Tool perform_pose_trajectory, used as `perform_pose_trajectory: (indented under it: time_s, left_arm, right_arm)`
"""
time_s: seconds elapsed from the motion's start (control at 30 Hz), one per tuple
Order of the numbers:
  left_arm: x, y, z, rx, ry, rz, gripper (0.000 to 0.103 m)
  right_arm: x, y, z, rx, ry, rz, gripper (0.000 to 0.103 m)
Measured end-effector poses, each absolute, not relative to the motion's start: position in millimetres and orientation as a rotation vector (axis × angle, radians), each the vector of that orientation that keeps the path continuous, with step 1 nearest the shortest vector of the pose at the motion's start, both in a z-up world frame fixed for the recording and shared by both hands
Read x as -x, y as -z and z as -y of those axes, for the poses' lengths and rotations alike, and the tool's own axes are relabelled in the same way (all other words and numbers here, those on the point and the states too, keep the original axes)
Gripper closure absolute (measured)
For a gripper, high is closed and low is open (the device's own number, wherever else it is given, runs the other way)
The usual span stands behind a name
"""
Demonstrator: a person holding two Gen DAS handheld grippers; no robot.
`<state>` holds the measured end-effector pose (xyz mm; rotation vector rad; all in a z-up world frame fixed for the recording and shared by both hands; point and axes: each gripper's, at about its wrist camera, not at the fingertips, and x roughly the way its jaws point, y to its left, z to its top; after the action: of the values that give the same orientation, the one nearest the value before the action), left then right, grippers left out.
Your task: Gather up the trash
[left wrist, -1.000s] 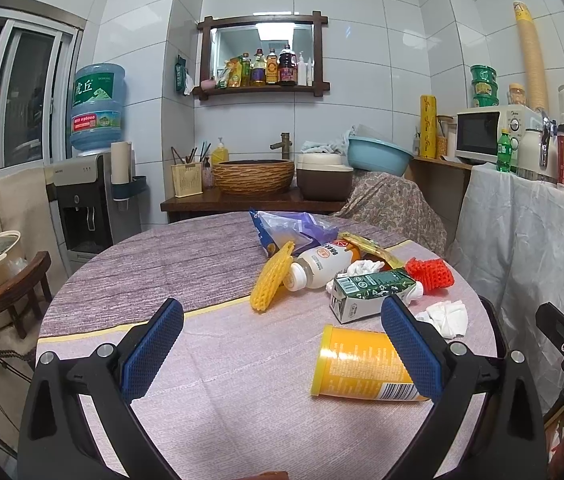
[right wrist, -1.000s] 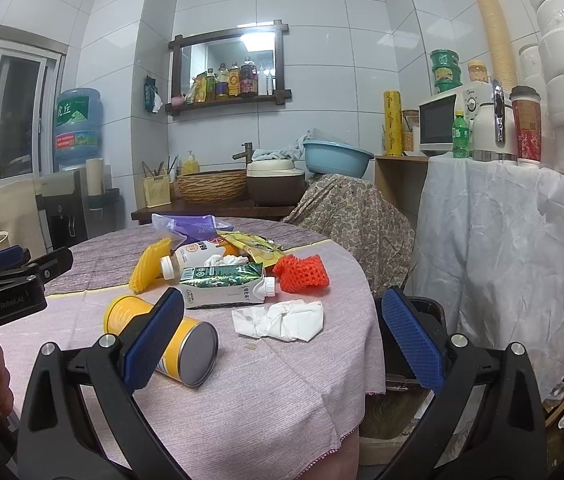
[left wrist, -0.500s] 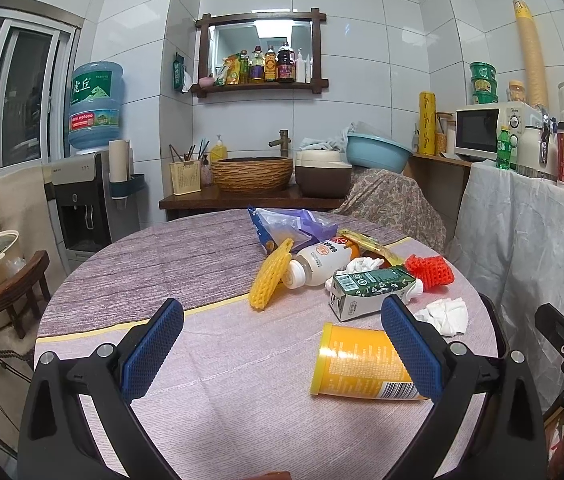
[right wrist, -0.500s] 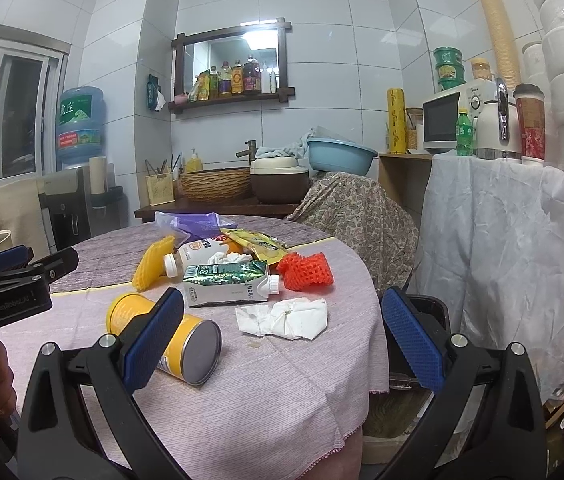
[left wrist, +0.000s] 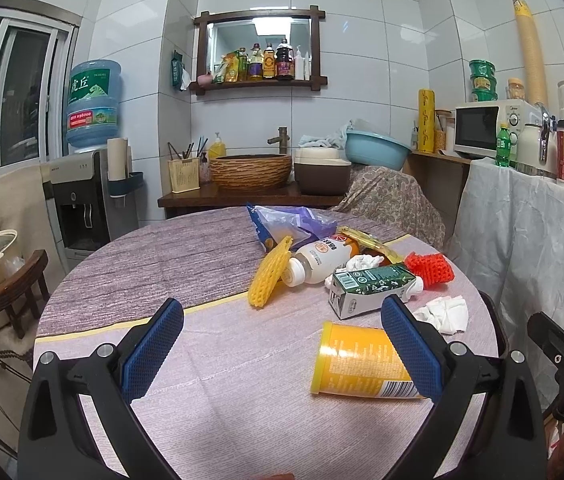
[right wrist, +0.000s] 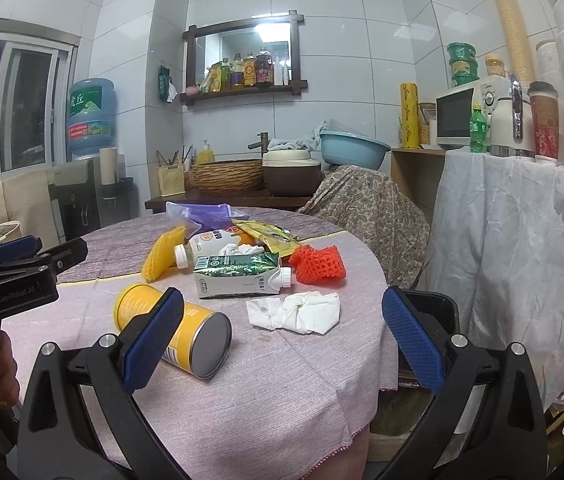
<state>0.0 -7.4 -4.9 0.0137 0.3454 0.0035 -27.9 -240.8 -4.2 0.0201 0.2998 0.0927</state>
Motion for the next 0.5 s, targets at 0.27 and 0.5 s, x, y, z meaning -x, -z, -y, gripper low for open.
perform_pose_trajectory:
  time_s: [0.27, 0.5]
  left_arm:
    - [-3.9, 4.5, -0.6, -0.015, -0.009, -0.369, 0.005]
    - [-17.3, 11.2, -7.4, -0.036, -0.002, -0.435, 0.005]
  right_arm:
    - [21.1, 6.9, 238.9, -0.006, -0.136, -0.333, 0.005]
    - [-3.0, 15.6, 235.0, 0.002, -0.278, -0.447, 0.005]
